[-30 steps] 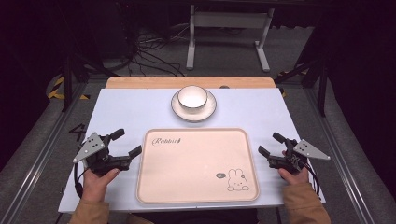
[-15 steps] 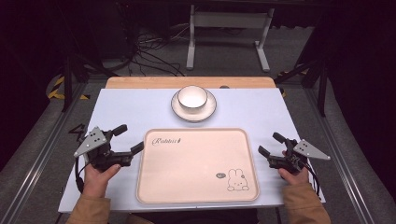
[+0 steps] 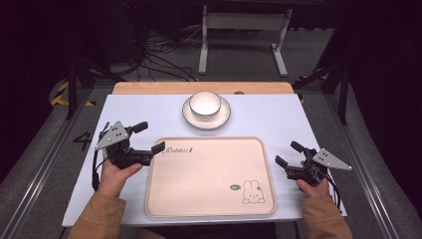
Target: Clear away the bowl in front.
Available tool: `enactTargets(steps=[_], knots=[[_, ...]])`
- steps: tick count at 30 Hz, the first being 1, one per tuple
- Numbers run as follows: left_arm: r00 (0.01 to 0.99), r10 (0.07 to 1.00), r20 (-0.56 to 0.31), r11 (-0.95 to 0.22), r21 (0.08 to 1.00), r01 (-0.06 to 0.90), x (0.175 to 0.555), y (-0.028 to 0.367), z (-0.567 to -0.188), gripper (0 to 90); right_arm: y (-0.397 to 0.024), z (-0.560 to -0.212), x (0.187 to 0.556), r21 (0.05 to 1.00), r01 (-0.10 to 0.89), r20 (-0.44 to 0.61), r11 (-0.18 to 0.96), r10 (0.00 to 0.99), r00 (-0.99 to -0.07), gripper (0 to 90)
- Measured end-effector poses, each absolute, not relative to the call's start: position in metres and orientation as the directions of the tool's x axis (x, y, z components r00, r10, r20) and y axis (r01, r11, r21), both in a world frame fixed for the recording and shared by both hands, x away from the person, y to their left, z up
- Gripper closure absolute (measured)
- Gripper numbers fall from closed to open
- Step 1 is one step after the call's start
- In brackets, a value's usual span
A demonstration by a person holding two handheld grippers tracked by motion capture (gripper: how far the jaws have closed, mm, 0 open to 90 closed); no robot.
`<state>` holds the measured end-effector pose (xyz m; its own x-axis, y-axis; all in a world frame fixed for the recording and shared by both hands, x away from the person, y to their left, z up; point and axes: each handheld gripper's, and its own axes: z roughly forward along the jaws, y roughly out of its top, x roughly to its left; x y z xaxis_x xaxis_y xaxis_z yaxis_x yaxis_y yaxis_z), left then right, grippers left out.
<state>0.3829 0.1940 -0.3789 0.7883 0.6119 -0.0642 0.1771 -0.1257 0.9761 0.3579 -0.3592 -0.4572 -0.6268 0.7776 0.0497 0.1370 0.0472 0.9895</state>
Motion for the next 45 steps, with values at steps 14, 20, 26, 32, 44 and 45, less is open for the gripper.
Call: enactTargets(steps=[14,20,26,32,44,45], knots=[[0.814,0.578,-0.050,-0.133,0.979,0.154,0.425,0.169,-0.361,8.1,-0.359,-0.457,0.358,0.989,0.142,0.055,0.045,0.779,-0.625,11.0],[0.826,0.562,-0.054,-0.146,0.976,0.163,0.446,0.158,-0.361,8.5,-0.359,-0.457,0.358,0.989,0.143,0.054,0.045,0.780,-0.624,10.9],[0.835,0.549,-0.046,-0.181,0.968,0.172,0.463,0.144,-0.358,8.6,-0.359,-0.457,0.359,0.988,0.143,0.052,0.049,0.781,-0.622,10.7],[0.841,0.539,-0.043,-0.194,0.966,0.173,0.481,0.131,-0.354,8.6,-0.359,-0.457,0.359,0.988,0.146,0.054,0.049,0.778,-0.626,10.2],[0.852,0.522,-0.044,-0.235,0.952,0.194,0.510,0.103,-0.346,8.6,-0.360,-0.457,0.359,0.988,0.147,0.058,0.045,0.774,-0.631,9.8],[0.853,0.521,-0.038,-0.244,0.950,0.192,0.512,0.101,-0.345,8.6,-0.360,-0.457,0.359,0.988,0.147,0.058,0.045,0.774,-0.631,9.8]])
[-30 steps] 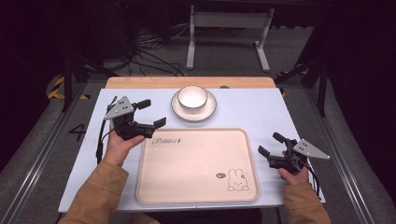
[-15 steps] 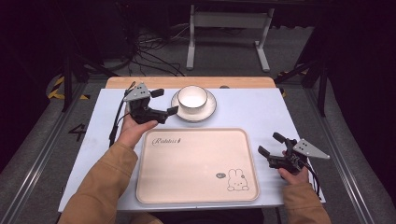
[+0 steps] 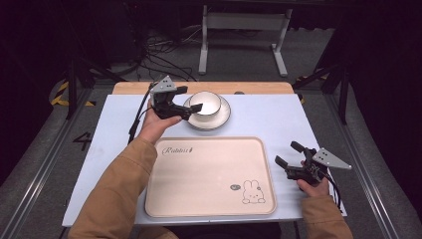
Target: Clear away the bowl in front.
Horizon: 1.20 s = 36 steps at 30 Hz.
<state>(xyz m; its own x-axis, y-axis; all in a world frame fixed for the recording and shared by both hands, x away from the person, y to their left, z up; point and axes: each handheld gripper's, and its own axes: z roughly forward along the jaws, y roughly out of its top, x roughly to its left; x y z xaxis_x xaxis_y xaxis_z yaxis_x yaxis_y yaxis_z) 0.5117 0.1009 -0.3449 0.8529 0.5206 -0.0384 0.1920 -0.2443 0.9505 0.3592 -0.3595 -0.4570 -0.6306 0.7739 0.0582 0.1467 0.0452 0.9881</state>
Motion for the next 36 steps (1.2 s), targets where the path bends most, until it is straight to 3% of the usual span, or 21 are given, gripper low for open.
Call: enactTargets(steps=[11,22,25,30,36], knots=[[0.851,0.524,-0.023,-0.302,0.930,0.211,0.530,0.087,-0.340,12.7,-0.361,-0.457,0.360,0.987,0.160,0.081,0.026,0.778,-0.623,6.8],[0.858,0.511,0.046,-0.445,0.868,0.218,0.544,0.077,-0.334,16.1,-0.360,-0.457,0.359,0.987,0.154,0.070,0.035,0.776,-0.627,7.5],[0.837,0.545,0.046,-0.455,0.855,0.249,0.547,0.075,-0.333,14.5,-0.360,-0.457,0.359,0.988,0.153,0.069,0.035,0.777,-0.626,7.3],[0.845,0.533,0.048,-0.500,0.824,0.268,0.553,0.071,-0.336,25.7,-0.360,-0.457,0.359,0.988,0.151,0.071,0.031,0.778,-0.624,7.2],[0.872,0.484,0.076,-0.598,0.756,0.266,0.559,0.060,-0.340,31.5,-0.360,-0.457,0.359,0.988,0.150,0.070,0.032,0.778,-0.625,7.2]])
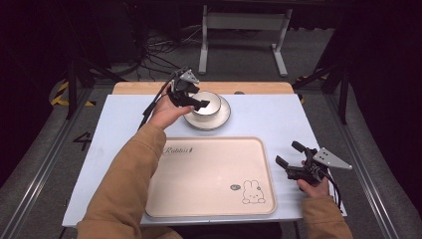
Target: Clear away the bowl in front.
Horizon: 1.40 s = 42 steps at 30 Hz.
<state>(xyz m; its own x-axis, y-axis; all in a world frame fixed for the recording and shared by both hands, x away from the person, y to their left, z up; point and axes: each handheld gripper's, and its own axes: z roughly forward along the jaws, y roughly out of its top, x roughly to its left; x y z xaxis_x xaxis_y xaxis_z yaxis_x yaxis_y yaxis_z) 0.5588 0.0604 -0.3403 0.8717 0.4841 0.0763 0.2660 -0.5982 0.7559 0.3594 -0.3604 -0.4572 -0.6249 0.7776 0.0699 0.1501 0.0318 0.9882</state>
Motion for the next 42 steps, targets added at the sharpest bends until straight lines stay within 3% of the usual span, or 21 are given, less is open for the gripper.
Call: enactTargets(steps=[21,34,42], knots=[[0.909,0.415,0.036,-0.698,0.654,0.293,0.570,0.029,-0.376,34.6,-0.360,-0.457,0.359,0.989,0.147,0.068,0.032,0.777,-0.626,7.2],[0.907,0.414,0.073,-0.759,0.578,0.300,0.574,0.020,-0.392,44.4,-0.360,-0.457,0.359,0.989,0.144,0.065,0.033,0.776,-0.627,7.3],[0.911,0.399,0.109,-0.789,0.547,0.280,0.572,0.014,-0.398,58.4,-0.361,-0.457,0.359,0.989,0.145,0.068,0.031,0.776,-0.627,7.3]])
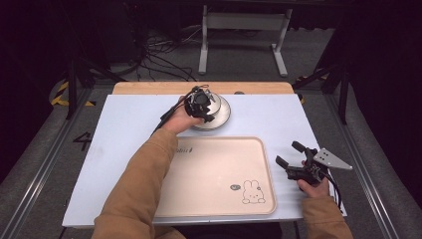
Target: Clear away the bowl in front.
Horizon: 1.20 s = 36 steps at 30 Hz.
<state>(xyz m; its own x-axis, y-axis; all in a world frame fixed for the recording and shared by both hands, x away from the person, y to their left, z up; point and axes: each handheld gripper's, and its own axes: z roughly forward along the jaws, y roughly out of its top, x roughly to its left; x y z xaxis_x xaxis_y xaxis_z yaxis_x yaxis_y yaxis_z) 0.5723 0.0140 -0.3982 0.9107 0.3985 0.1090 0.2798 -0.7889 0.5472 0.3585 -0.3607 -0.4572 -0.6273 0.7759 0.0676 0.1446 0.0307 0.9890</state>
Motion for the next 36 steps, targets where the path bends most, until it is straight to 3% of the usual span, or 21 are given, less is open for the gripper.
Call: enactTargets(steps=[5,12,16,31,36], knots=[[0.911,0.392,0.127,-0.804,0.528,0.272,0.572,0.011,-0.401,62.1,-0.361,-0.457,0.359,0.989,0.145,0.068,0.030,0.776,-0.628,7.4],[0.918,0.358,0.168,-0.836,0.495,0.236,0.568,0.006,-0.404,78.7,-0.361,-0.457,0.359,0.989,0.145,0.070,0.028,0.776,-0.627,7.4],[0.920,0.344,0.187,-0.845,0.490,0.216,0.567,0.003,-0.404,81.8,-0.361,-0.457,0.359,0.989,0.145,0.070,0.028,0.776,-0.627,7.5],[0.903,0.325,0.281,-0.878,0.445,0.178,0.560,-0.003,-0.402,82.3,-0.361,-0.457,0.358,0.989,0.146,0.075,0.022,0.777,-0.625,7.5],[0.904,0.329,0.275,-0.871,0.457,0.178,0.558,-0.002,-0.397,81.7,-0.361,-0.457,0.358,0.989,0.146,0.075,0.021,0.777,-0.625,7.5]])
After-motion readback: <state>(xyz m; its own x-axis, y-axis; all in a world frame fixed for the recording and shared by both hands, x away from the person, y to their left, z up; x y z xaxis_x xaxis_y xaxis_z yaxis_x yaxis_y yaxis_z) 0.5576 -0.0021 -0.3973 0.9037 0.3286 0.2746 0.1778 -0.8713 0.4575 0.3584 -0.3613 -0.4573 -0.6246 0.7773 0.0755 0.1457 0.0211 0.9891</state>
